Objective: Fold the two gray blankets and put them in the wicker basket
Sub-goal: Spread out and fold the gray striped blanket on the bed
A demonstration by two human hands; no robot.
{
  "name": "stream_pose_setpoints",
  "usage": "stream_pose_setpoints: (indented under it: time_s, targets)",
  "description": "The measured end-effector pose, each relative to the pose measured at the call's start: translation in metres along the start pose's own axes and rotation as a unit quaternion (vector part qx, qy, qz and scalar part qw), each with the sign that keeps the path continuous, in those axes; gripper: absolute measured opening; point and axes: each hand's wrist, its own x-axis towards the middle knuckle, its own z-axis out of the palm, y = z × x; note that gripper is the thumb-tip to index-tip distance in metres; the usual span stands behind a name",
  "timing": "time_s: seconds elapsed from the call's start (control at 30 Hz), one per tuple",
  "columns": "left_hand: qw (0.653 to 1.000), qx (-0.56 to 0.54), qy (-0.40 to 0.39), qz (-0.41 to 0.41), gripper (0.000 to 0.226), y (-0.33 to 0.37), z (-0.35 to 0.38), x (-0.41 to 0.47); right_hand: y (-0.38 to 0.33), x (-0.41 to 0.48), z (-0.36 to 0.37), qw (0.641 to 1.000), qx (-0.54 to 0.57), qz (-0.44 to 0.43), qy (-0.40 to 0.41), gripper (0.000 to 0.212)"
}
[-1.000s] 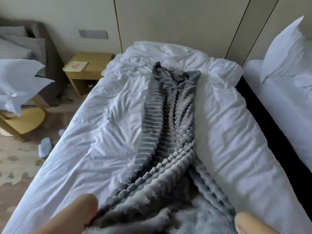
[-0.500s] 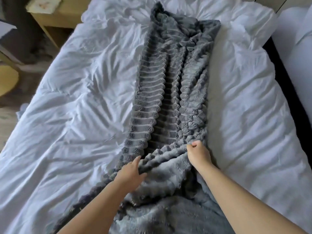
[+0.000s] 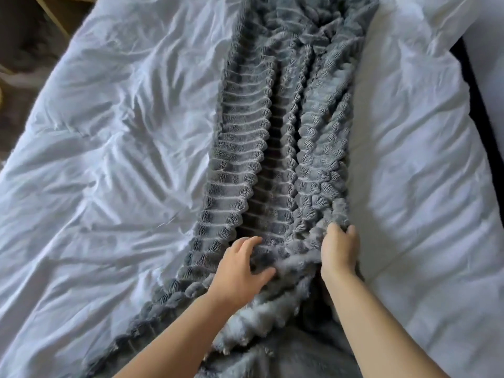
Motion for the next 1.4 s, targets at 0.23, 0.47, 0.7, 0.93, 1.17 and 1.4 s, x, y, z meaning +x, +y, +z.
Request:
stream_pose_setpoints:
  time_s: [0.23,0.47,0.7,0.93,1.17,1.4]
  targets:
    - [0.982,-0.156,0.108,-0.014,0.026,0.022,-0.034,0.043,-0.059,-0.025,0.005,0.873,0.121,-0.014,-0.472,0.020]
    - [0.931,-0.058,0.106,-0.345,0.016,-0.083,-0.066,0.062,0.018,0.051,0.003,0.956,-0.207,0.000,-0.209,0.011]
    - [0.944,-0.148,0.105,-0.276,0.028,-0.060,-0.042,0.067,0.043,0.039,0.009,0.952,-0.186,-0.012,-0.244,0.017]
    - [0.936,-0.214,0.099,-0.263,0.042,0.005,-0.078,0.031,0.000,-0.001,-0.038,0.911,-0.268,-0.031,-0.311,0.018]
    - [0.959,-0.203,0.187,-0.065,0.036,0.129,-0.226,-0.033,-0.163,-0.012,-0.149,0.925,-0.234,-0.193,-0.229,0.032]
    - [0.831,-0.348,0.431,0.046,0.032,0.116,-0.306,-0.058,-0.213,-0.013,-0.254,0.929,0.115,-0.307,0.171,0.022]
